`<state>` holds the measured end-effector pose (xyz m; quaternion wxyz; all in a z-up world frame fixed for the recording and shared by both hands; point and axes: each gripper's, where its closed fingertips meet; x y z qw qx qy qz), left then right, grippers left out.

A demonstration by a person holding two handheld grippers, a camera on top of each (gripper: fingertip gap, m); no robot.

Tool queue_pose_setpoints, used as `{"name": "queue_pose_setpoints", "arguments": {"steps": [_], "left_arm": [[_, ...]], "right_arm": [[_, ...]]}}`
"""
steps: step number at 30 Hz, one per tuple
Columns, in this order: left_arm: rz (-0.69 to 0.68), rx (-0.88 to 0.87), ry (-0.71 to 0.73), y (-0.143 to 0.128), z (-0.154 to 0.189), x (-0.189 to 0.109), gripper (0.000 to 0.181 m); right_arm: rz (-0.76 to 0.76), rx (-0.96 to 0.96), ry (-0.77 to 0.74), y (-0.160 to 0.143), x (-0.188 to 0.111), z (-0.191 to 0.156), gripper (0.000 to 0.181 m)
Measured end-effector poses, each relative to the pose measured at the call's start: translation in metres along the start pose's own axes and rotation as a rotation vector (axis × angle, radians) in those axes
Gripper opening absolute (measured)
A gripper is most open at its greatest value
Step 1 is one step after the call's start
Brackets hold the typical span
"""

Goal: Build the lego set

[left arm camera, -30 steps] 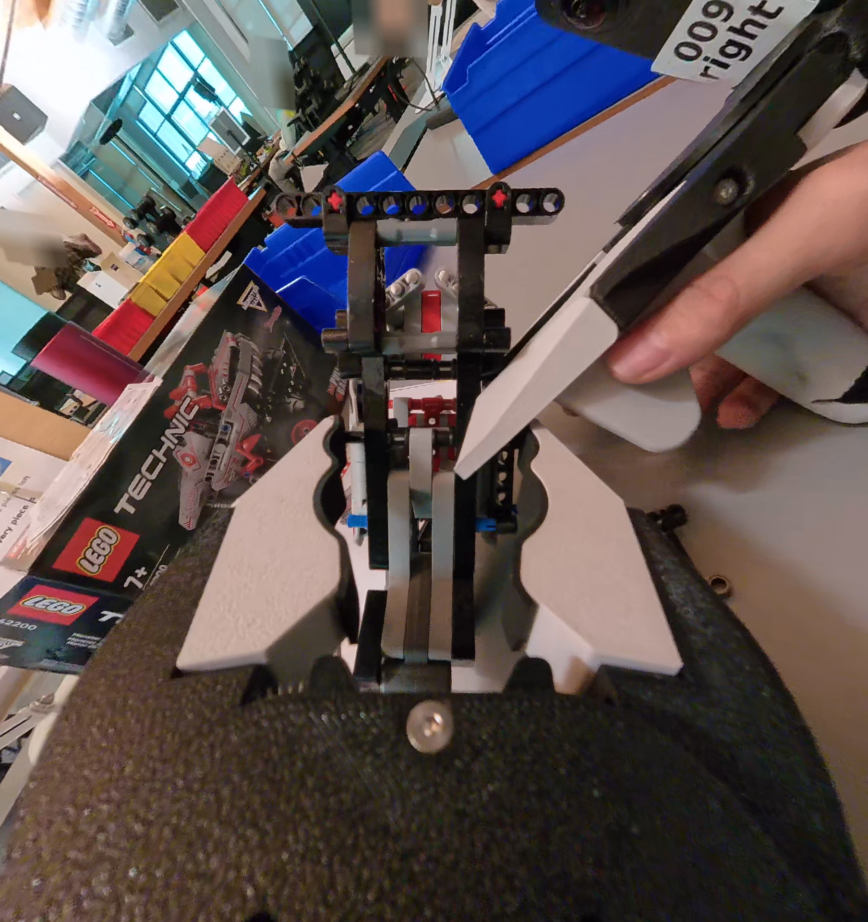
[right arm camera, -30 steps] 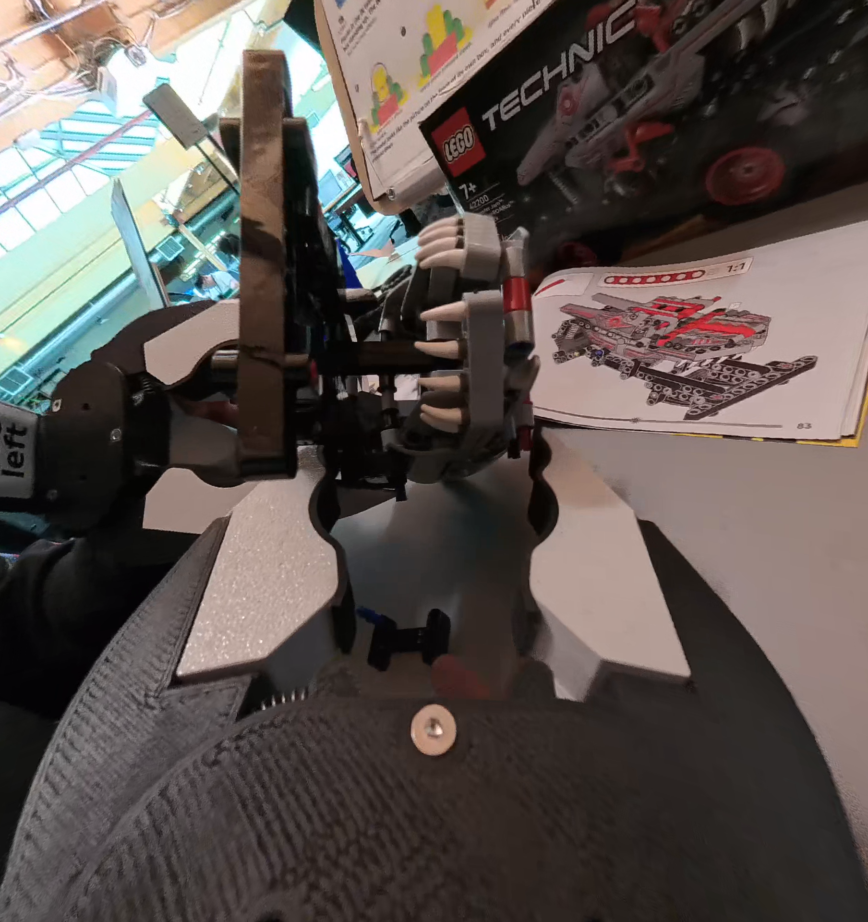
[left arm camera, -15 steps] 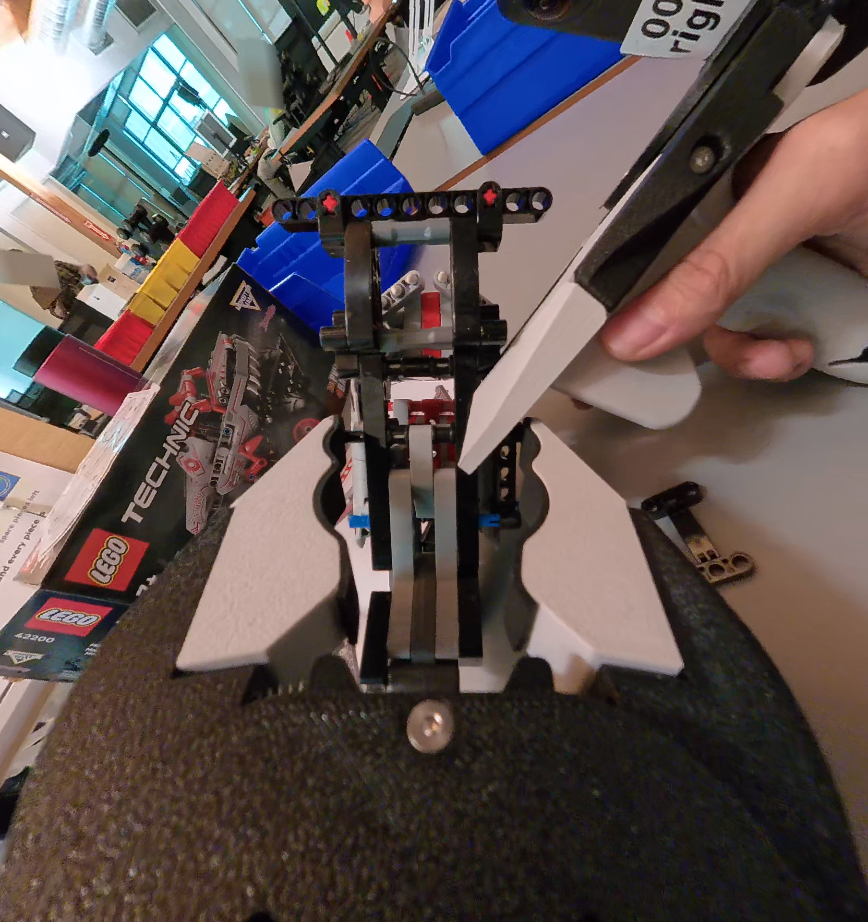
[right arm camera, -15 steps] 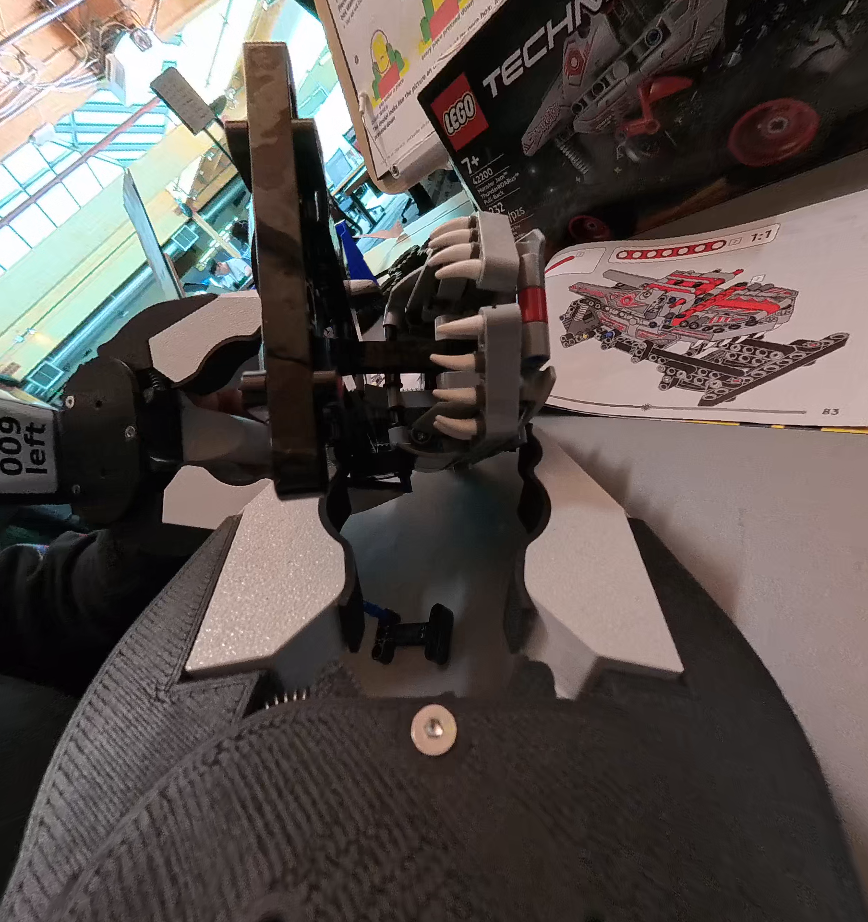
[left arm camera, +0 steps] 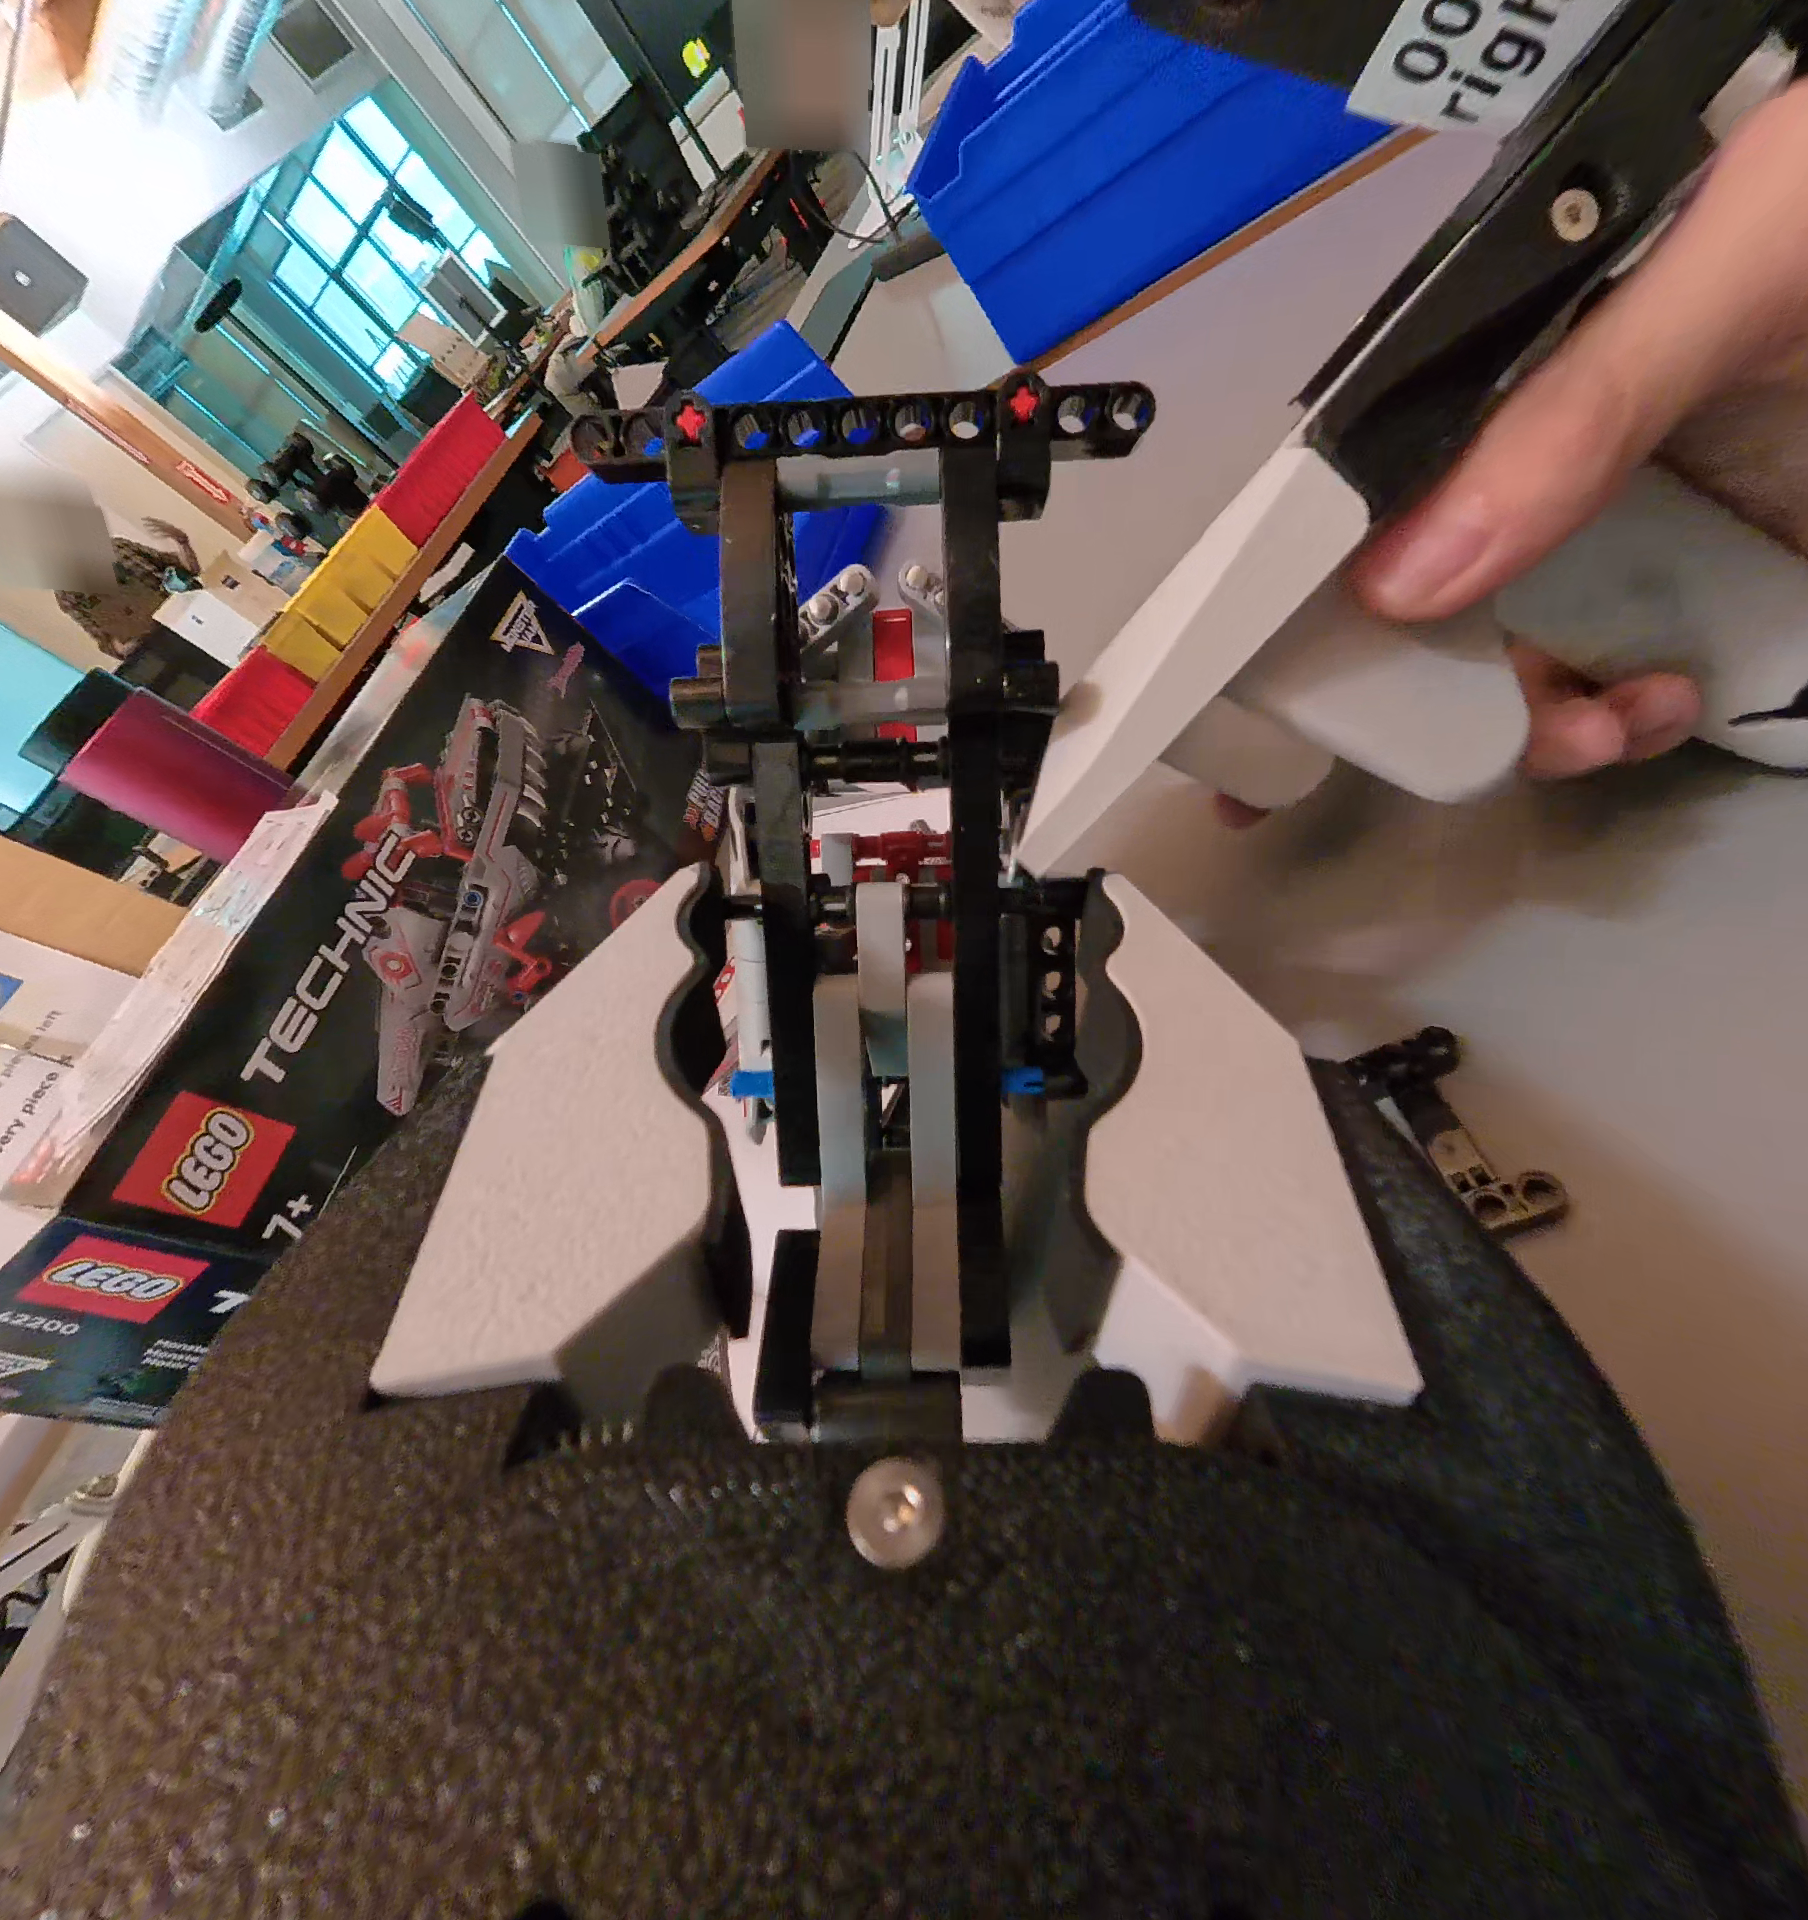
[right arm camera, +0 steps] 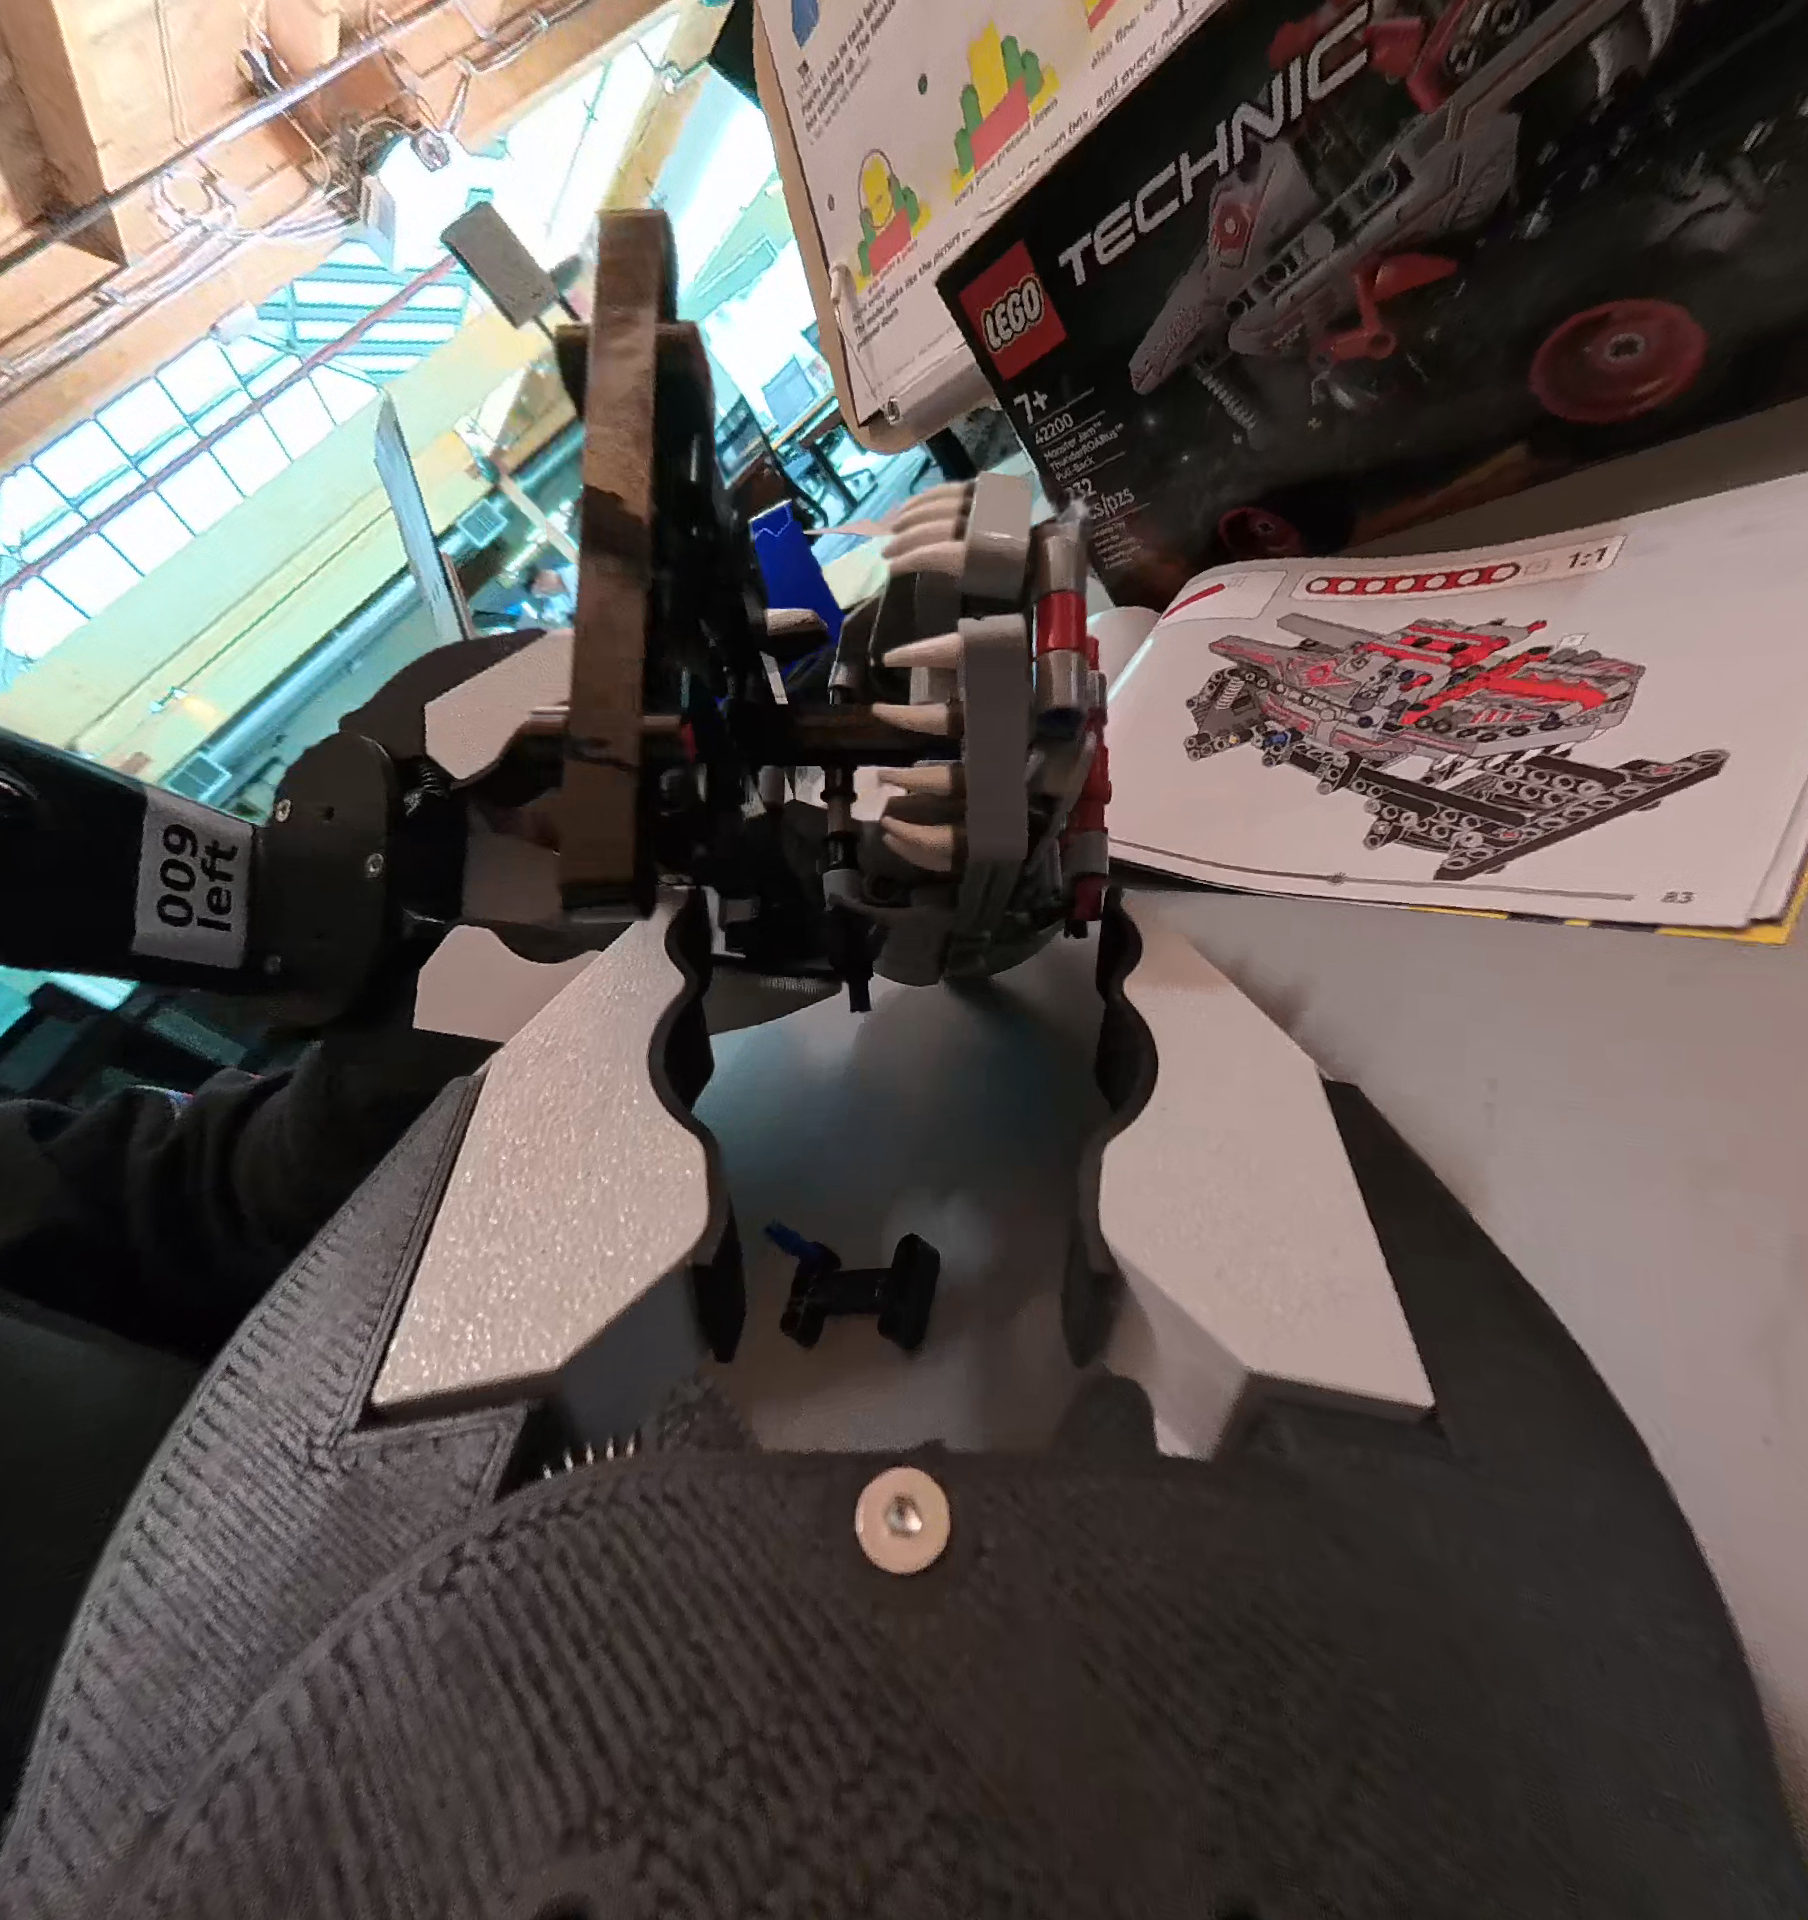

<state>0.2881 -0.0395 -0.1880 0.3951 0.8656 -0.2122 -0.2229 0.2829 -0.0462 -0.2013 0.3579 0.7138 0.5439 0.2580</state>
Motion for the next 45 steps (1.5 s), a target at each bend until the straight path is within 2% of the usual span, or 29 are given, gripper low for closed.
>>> {"name": "queue_pose_setpoints", "arguments": {"steps": [2,6,12,15,22,31,35,39,45], "left_arm": [[-0.004,-0.009,0.004,-0.002,-0.002,0.000,0.067],[0.002,-0.044,-0.004,-0.003,-0.004,0.000,0.067],[0.039,0.013,-0.006,0.001,0.003,-0.001,0.067],[0.053,0.021,-0.004,0.003,0.003,-0.002,0.067],[0.039,0.006,0.008,0.001,0.000,-0.002,0.067],[0.051,0.003,0.010,0.005,0.005,-0.003,0.067],[0.076,0.008,0.004,0.007,0.003,-0.006,0.067],[0.053,-0.004,-0.004,0.001,0.003,-0.004,0.068],[0.014,0.037,0.022,0.000,0.002,-0.004,0.068]], "right_arm": [[-0.008,-0.015,-0.017,0.000,-0.005,0.002,0.071],[-0.018,-0.020,-0.025,0.001,-0.018,0.005,0.075],[-0.007,-0.019,-0.022,0.000,-0.010,0.002,0.084],[0.010,0.016,0.028,0.001,-0.008,-0.002,0.080],[0.030,-0.018,0.012,0.003,-0.005,-0.004,0.068],[0.005,-0.048,-0.072,-0.001,0.000,0.002,0.068],[0.016,-0.046,-0.048,0.001,0.003,-0.001,0.066],[0.000,-0.091,-0.113,-0.001,0.005,0.002,0.065],[0.004,-0.119,-0.131,0.000,0.004,0.002,0.065]]}}
Point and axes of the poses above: each gripper's, where its closed fingertips meet, x out along the fingers, y out of its top, z = x × y across the jaws, and after that the axes turned 7 degrees about y, right-handed
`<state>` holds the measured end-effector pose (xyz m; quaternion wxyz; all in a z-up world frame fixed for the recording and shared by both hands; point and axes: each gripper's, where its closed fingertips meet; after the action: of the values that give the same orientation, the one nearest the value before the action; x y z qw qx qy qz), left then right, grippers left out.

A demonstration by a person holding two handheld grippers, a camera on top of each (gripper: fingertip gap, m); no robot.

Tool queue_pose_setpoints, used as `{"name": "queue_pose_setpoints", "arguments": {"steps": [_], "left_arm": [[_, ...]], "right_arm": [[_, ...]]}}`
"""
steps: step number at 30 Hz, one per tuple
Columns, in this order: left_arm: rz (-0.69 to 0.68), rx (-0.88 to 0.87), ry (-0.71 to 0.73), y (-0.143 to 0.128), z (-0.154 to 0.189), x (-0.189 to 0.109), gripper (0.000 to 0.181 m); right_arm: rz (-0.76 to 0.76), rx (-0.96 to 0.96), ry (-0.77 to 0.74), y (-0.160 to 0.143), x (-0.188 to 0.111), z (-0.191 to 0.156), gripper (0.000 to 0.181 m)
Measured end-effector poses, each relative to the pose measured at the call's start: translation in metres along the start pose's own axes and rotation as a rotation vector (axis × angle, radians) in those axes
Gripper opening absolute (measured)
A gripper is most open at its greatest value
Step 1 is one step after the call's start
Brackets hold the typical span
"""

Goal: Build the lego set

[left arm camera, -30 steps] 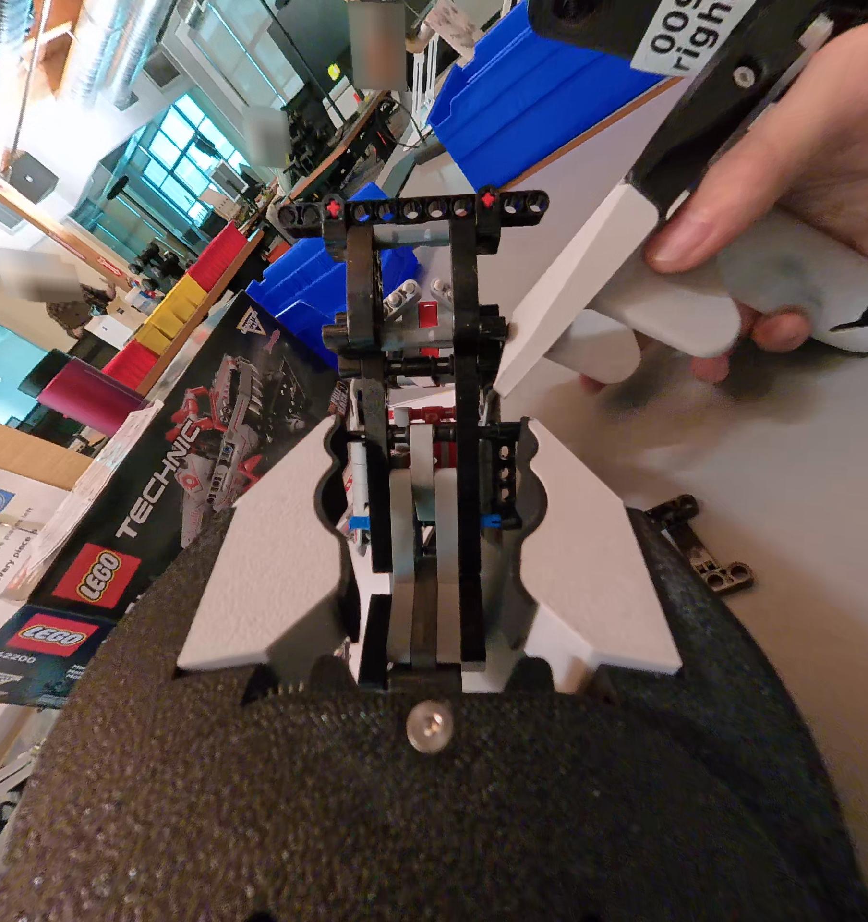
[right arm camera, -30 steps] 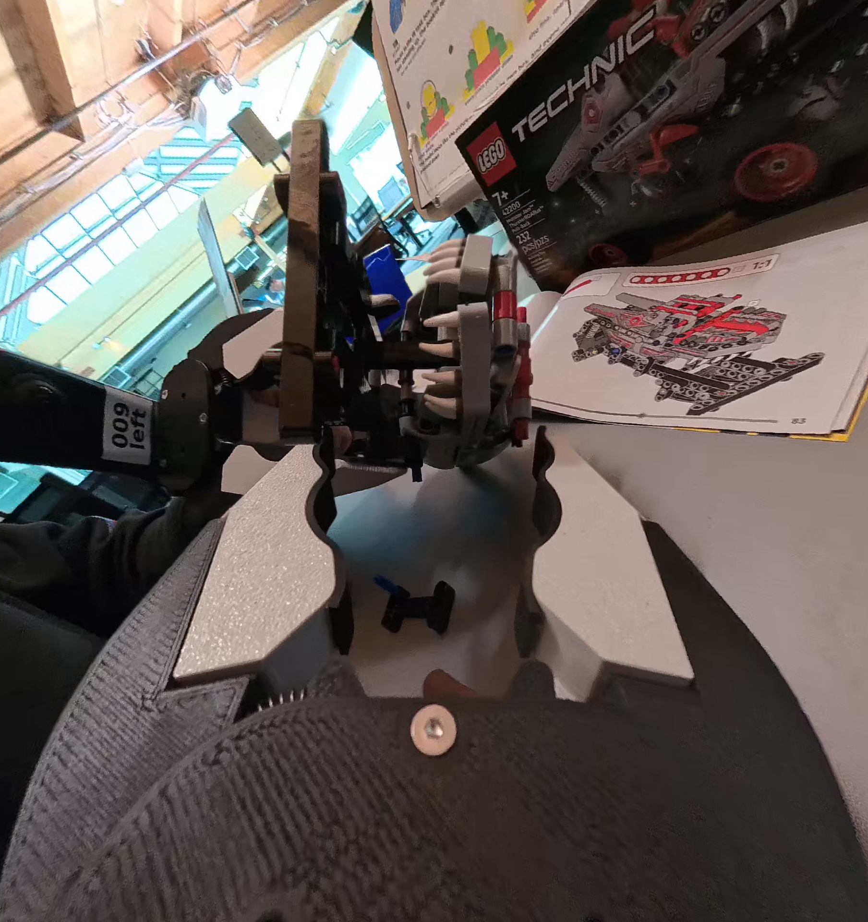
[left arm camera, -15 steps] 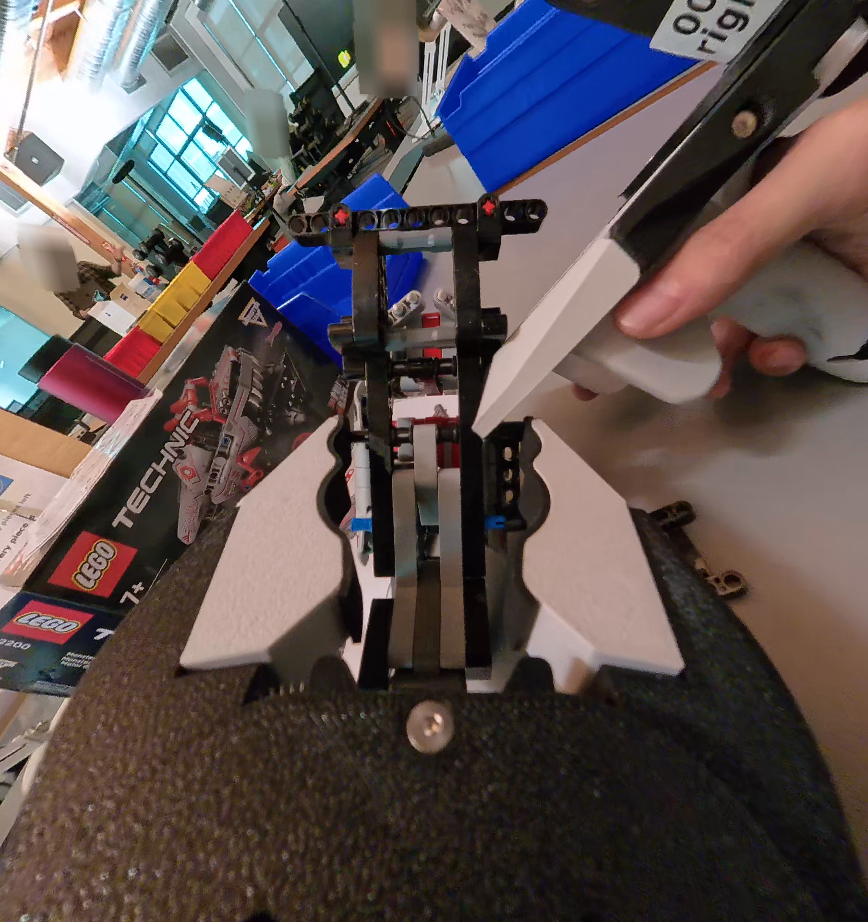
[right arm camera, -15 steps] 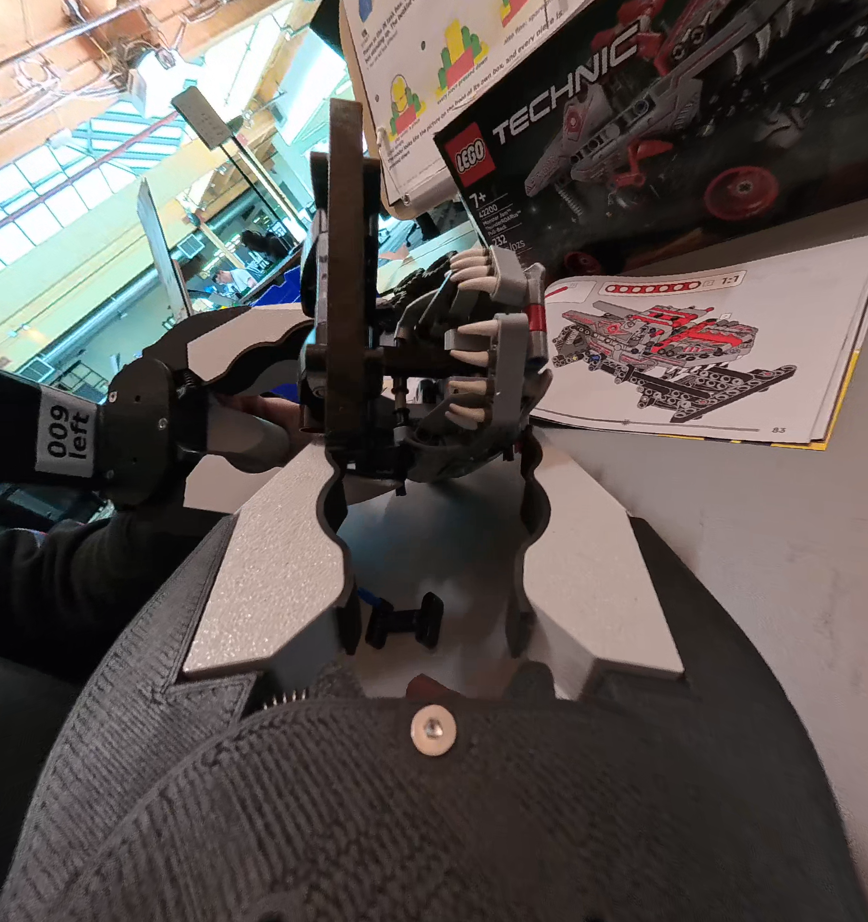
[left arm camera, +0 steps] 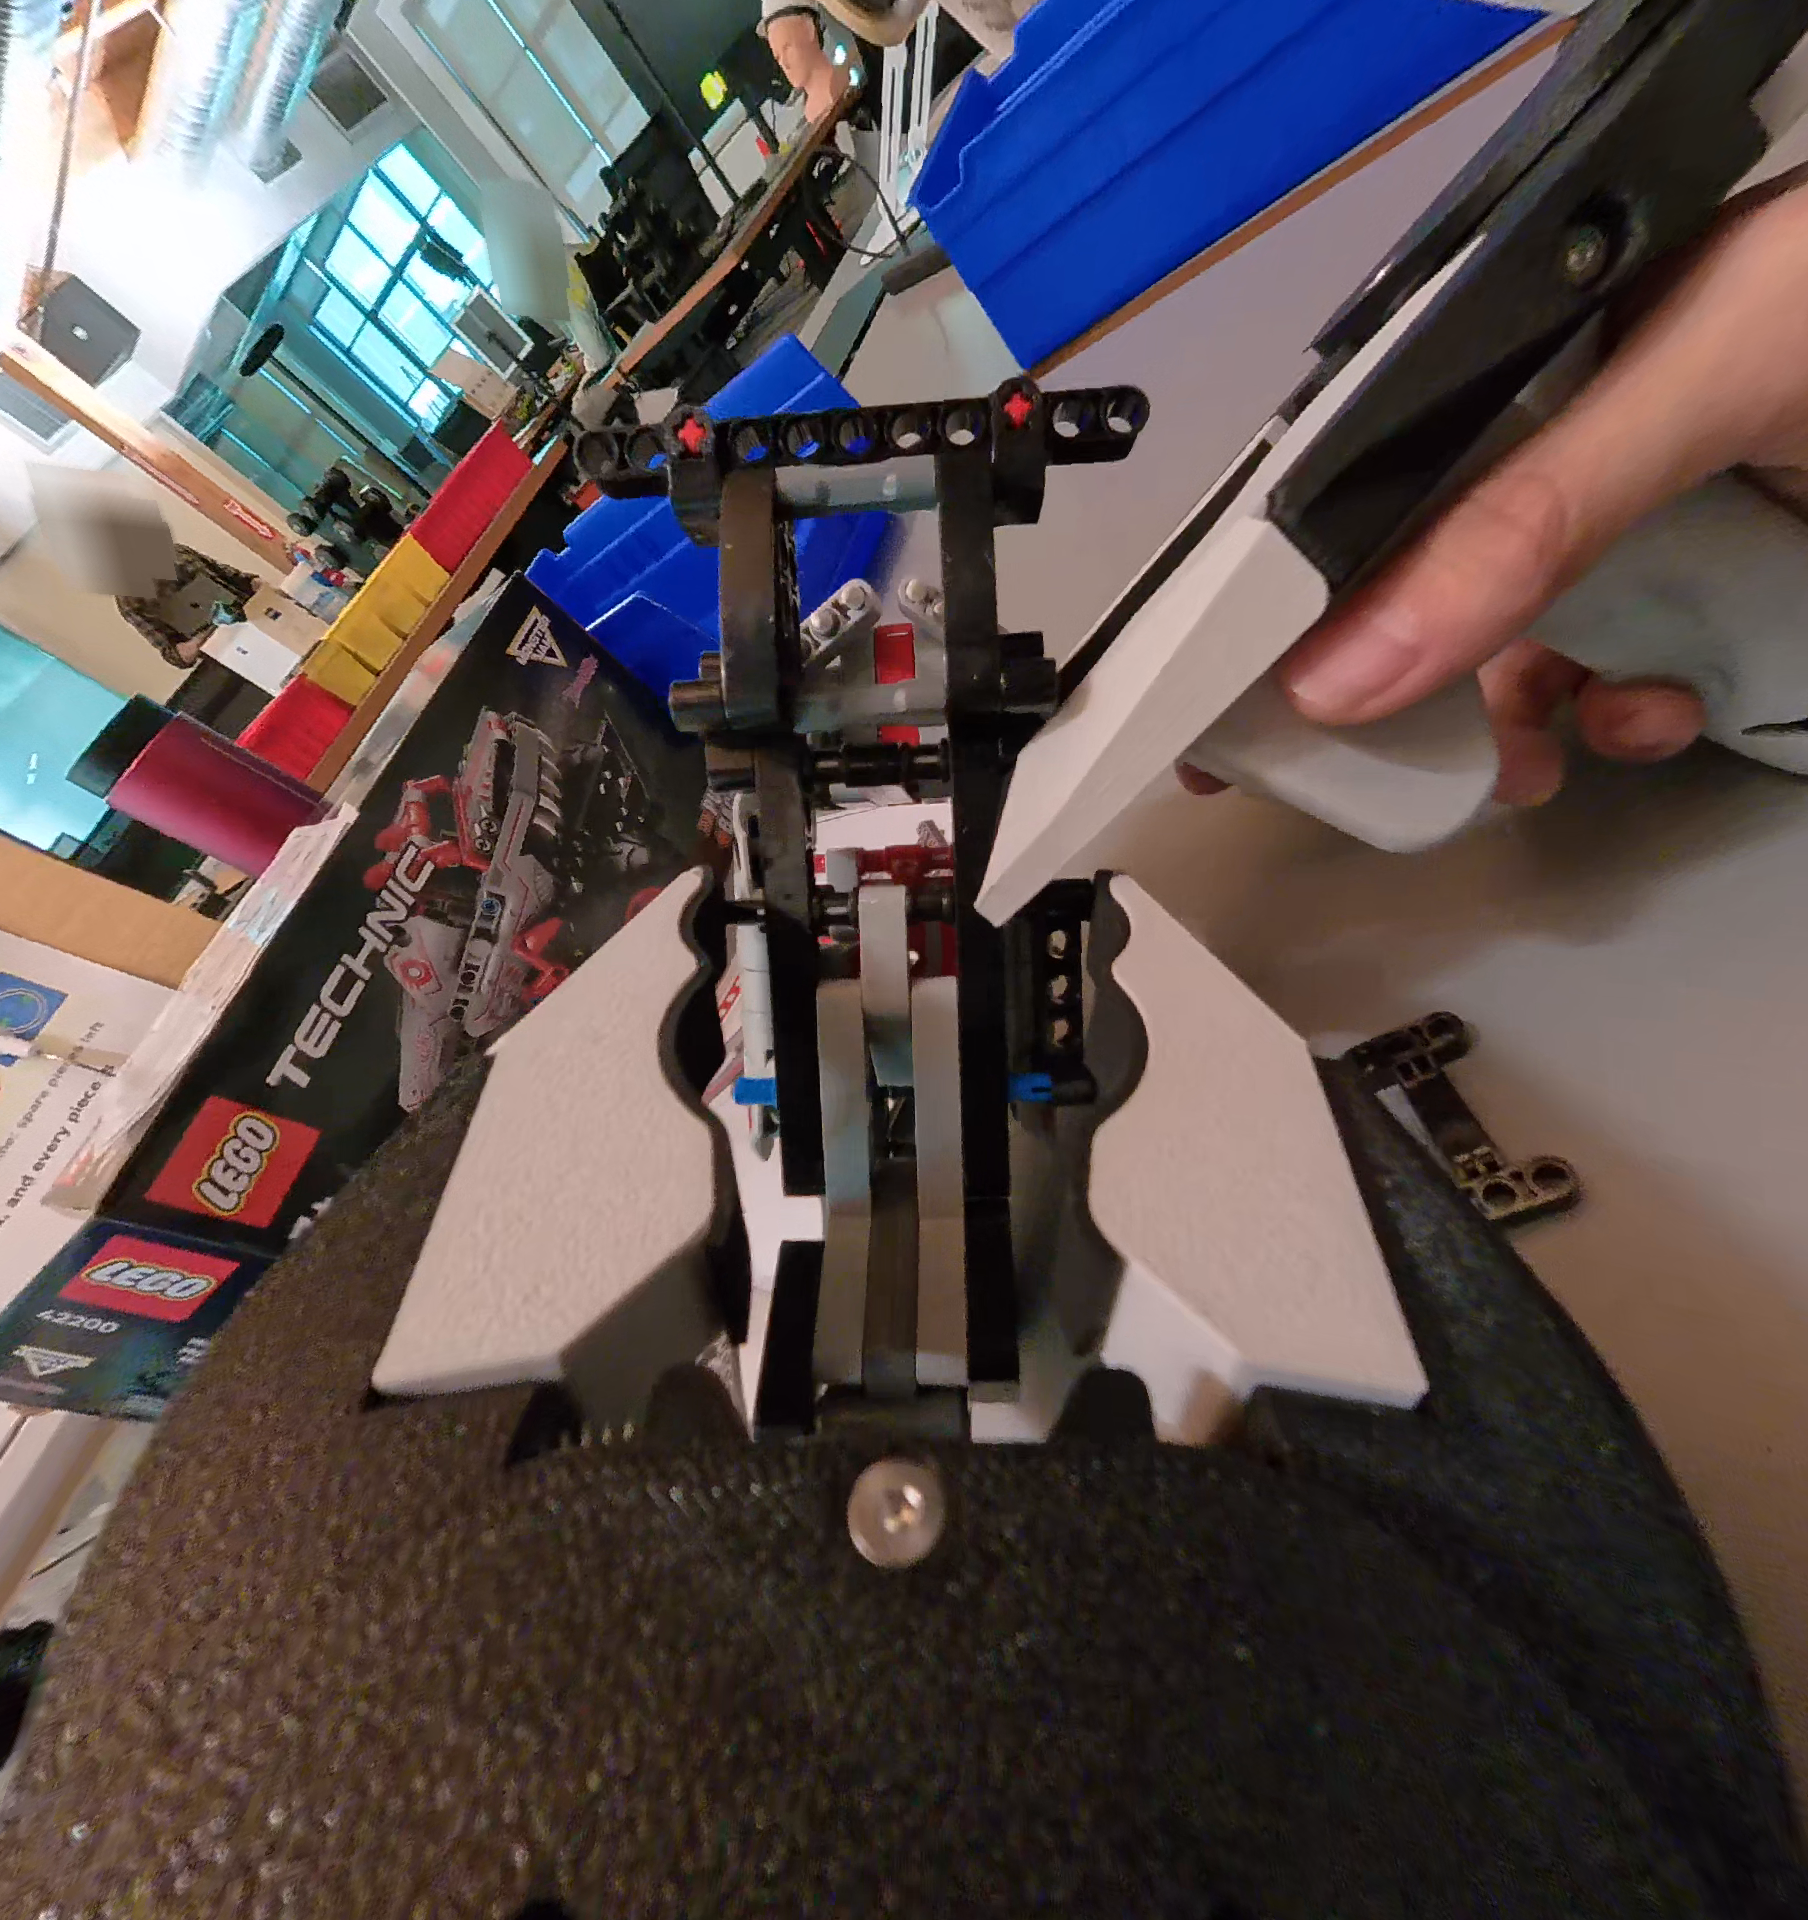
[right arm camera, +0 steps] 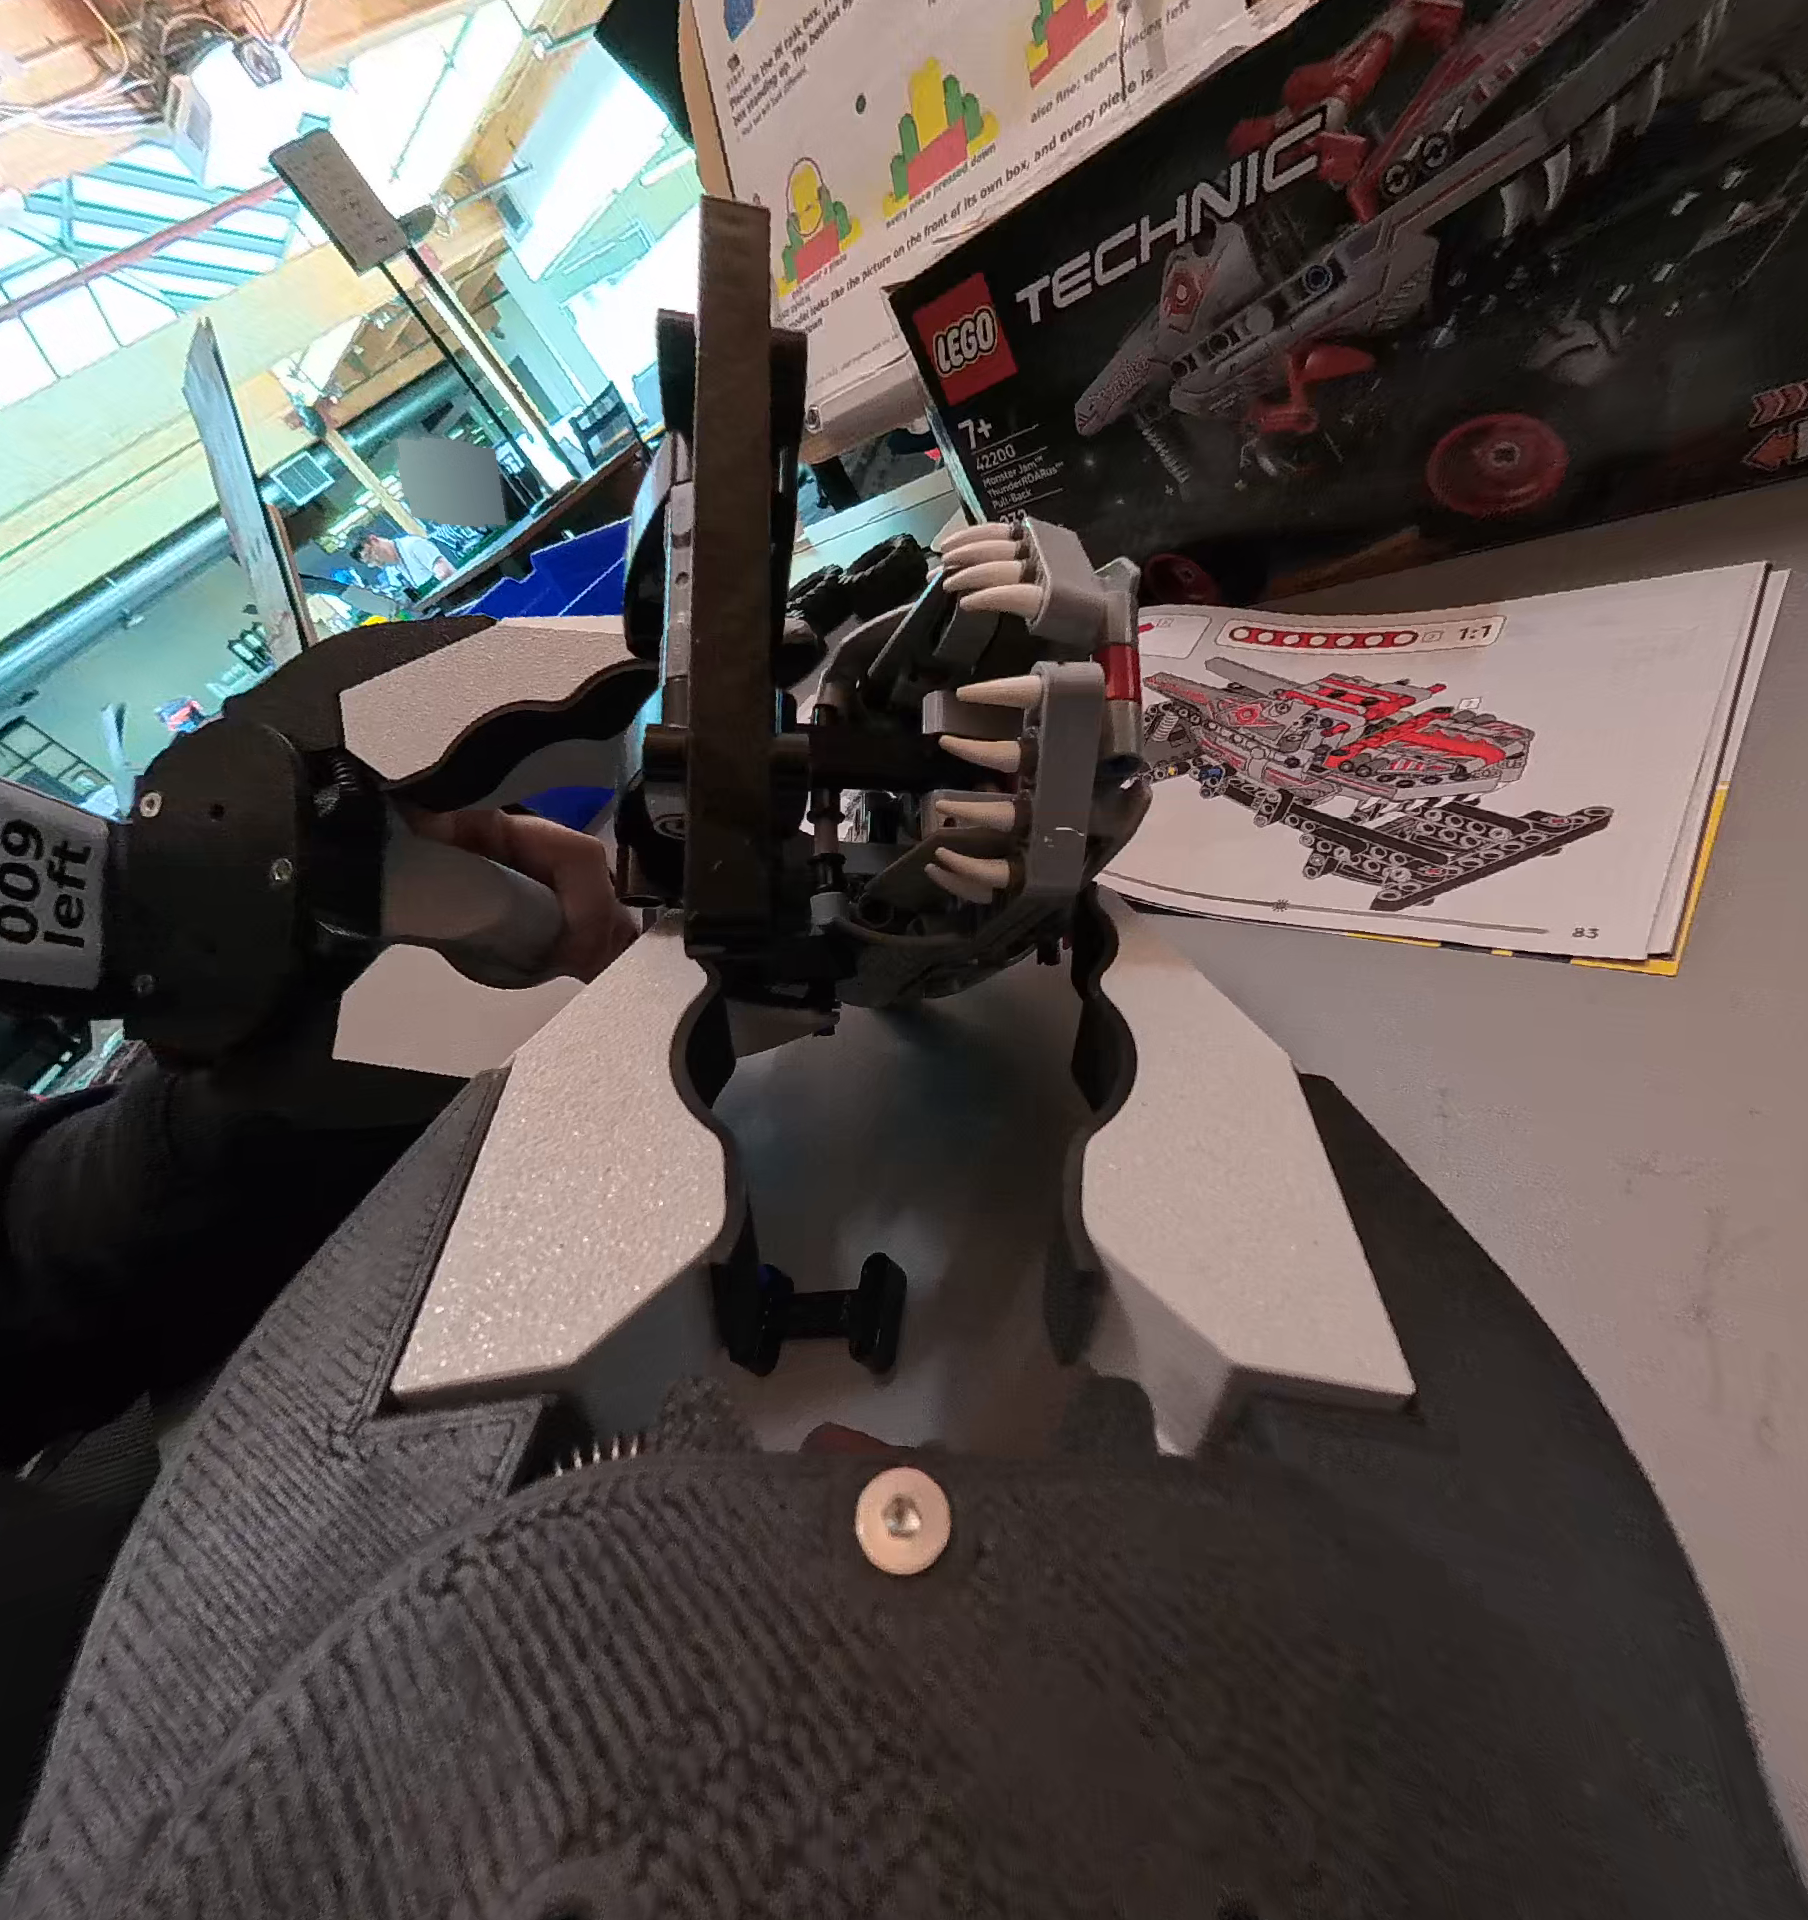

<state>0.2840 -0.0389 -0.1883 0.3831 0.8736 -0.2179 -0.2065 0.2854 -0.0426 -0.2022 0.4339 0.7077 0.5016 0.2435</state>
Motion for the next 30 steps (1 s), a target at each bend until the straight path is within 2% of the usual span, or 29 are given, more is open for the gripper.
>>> {"name": "queue_pose_setpoints", "arguments": {"steps": [7,10,12,22,23,30], "left_arm": [[-0.024,0.042,0.022,0.0002,-0.0014,0.0008,0.070],[-0.049,0.025,0.033,-0.0027,-0.0045,0.0024,0.080],[-0.053,0.010,0.011,-0.0034,-0.0013,0.0022,0.072],[-0.063,0.050,0.033,-0.0044,-0.0031,0.0013,0.070],[-0.055,0.047,0.038,-0.0036,-0.0043,0.0006,0.064],[-0.048,0.011,0.011,-0.0041,-0.0044,0.0017,0.064]], "right_arm": [[0.001,-0.019,0.002,0.0009,0.0005,-0.0016,0.065],[-0.002,-0.039,0.003,0.0007,0.0012,-0.0037,0.065],[0.002,-0.044,0.001,0.0012,0.0017,-0.0041,0.064],[-0.003,-0.087,-0.015,0.0021,0.0020,-0.0049,0.065],[-0.005,-0.089,-0.013,0.0020,0.0021,-0.0051,0.065],[-0.006,-0.034,0.071,0.0019,-0.0002,-0.0084,0.068]]}}
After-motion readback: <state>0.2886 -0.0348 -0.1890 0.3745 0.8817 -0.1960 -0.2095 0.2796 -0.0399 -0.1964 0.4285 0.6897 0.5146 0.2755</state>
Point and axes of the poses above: each gripper's, where its closed fingertips meet, x out along the fingers, y out of its top, z = x × y across the jaws, and after that the axes turned 7 degrees about y, right-handed
